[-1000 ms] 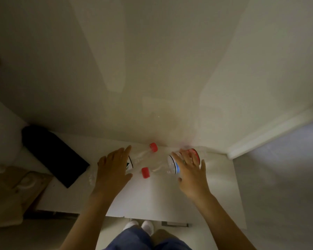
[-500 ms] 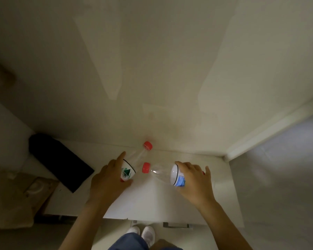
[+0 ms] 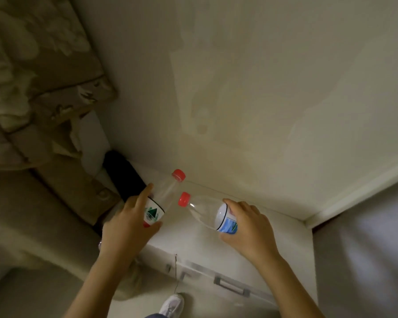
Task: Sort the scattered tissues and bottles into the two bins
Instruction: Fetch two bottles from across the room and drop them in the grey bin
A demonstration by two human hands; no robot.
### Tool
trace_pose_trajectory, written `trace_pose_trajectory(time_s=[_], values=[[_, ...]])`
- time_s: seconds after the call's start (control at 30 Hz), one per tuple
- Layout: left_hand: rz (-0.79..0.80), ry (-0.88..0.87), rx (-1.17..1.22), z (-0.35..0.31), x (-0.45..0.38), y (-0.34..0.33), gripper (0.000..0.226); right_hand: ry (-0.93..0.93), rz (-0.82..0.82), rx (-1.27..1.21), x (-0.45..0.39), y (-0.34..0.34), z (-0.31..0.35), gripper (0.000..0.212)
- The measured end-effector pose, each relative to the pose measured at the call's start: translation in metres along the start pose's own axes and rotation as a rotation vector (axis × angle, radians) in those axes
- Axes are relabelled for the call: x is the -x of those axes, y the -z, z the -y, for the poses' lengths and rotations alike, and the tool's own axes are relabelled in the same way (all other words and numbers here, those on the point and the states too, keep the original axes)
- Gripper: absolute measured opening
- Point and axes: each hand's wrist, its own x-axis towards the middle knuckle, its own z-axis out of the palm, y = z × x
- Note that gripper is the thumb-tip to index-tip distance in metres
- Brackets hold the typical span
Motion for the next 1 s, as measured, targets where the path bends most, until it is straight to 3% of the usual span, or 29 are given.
trace_pose_trajectory(time_s=[0.27,0.6,1.0], values=[[-0.097,0.330,-0.025,0.028,0.122,0.029,0.095,0.311,0.127,0.008,0.029,-0.006,0.050,0.078],[-0.301,0.784,-0.022,0.080,0.279,0.054,0.101,0.756,0.281,0.006,0.076,-0.043,0.173,0.077],[-0.497,1.193,0.014,0.143,0.478,0.083,0.095,1.116,0.421,-0.006,0.210,-0.105,0.327,0.076]])
